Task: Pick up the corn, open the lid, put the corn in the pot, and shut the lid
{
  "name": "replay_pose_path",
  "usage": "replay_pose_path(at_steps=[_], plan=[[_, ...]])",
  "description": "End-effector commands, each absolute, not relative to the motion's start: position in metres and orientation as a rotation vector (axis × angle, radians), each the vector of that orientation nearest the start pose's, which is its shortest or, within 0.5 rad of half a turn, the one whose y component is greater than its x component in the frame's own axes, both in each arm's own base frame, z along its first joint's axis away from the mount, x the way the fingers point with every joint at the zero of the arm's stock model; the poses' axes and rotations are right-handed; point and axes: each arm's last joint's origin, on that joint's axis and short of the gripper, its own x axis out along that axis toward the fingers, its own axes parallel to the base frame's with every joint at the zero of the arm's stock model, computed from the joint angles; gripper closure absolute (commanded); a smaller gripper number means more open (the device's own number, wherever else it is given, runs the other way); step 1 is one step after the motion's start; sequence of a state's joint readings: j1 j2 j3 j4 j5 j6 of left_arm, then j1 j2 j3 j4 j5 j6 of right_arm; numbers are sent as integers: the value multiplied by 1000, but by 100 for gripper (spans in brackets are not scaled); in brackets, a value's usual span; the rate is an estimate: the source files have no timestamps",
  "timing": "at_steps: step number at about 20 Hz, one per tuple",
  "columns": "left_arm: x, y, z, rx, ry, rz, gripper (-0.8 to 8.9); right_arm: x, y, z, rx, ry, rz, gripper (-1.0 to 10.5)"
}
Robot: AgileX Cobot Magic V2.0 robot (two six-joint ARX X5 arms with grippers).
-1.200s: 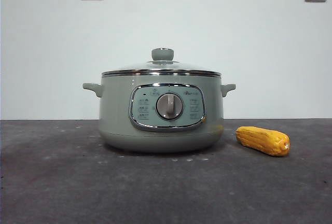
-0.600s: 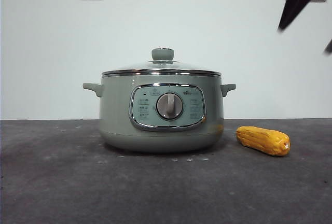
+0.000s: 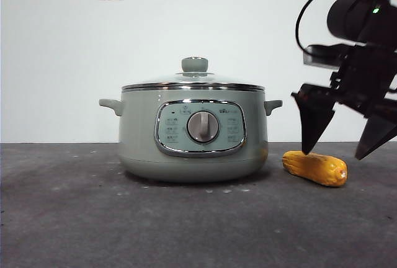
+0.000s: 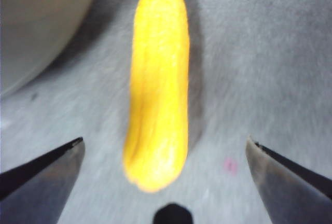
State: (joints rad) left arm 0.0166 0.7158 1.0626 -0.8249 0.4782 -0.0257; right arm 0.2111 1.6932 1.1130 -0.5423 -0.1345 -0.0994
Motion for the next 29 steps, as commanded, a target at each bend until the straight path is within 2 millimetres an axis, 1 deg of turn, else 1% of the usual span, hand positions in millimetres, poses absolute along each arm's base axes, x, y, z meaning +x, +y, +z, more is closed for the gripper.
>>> replay_pose_path(at_steps=[1,2,5,8,11,13,15,17,20,23,24,26,28,29], plan=[[115,-12,374,-139,474,-452,247,330,77,187,-149,1100,369,479],[115,-12,374,-139,474,-451,247,331,79,184,-151,1102,372,514],[115,-12,374,-139,474,-451,247,335,80,173,-149,1124,367,522],[116,-12,373,-139,475,-451,247,337,80,164,-144,1155,363,740],[116,-12,373,-140,478,-451,247,337,81,164,-130,1155,383,944],[117,-12,373,-141,480,-451,247,335,81,163,-120,1171,390,962],[117,-12,373,-141,480,-451,247,332,80,169,-110,1175,383,963],[117,-12,373,-140,479,-451,247,327,79,184,-100,1147,377,963],[121,-12,373,-141,479,-451,247,309,75,225,-82,1062,371,963],[129,-13,375,-137,454,-478,247,276,67,273,-73,949,372,962],[133,-15,375,-135,442,-501,247,262,64,290,-71,901,374,962],[144,-20,375,-130,432,-549,247,234,58,318,-69,816,378,962],[160,-29,374,-120,420,-606,247,207,52,338,-58,740,398,962],[168,-35,374,-115,412,-635,248,196,50,345,-44,715,404,962]])
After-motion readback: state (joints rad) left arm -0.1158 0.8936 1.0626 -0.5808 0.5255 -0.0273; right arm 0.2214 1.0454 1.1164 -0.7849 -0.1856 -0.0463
